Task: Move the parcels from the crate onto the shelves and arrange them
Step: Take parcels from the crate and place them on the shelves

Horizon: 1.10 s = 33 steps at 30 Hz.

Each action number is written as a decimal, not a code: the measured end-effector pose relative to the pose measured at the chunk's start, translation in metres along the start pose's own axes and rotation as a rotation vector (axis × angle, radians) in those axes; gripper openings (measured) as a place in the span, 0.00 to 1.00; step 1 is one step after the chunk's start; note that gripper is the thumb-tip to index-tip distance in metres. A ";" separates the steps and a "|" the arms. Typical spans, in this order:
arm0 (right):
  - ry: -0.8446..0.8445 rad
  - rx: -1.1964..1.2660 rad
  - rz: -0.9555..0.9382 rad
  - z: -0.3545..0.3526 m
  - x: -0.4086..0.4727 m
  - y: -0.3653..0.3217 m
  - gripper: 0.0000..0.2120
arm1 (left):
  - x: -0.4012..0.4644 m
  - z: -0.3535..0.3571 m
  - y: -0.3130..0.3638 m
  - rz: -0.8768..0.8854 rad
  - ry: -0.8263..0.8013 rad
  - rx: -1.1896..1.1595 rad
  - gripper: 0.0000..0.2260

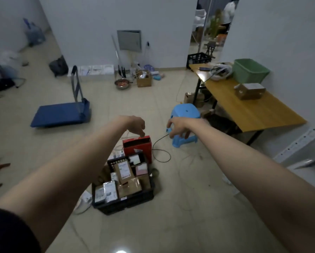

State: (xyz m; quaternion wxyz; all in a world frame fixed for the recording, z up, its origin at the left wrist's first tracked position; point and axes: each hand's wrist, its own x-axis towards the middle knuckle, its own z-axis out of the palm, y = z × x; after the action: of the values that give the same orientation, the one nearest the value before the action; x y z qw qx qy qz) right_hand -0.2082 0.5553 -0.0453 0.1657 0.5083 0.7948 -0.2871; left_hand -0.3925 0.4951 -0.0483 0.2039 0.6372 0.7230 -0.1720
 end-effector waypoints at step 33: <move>-0.436 0.035 -0.107 0.245 0.381 -0.121 0.07 | 0.205 0.304 -0.256 -0.425 -0.406 -0.729 0.24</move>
State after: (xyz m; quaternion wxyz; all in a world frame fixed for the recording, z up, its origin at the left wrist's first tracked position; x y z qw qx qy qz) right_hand -0.4877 0.6354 -0.4126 0.3091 0.3943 0.7609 -0.4124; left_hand -0.6448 0.4820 -0.4176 0.5119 0.3152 0.7964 -0.0660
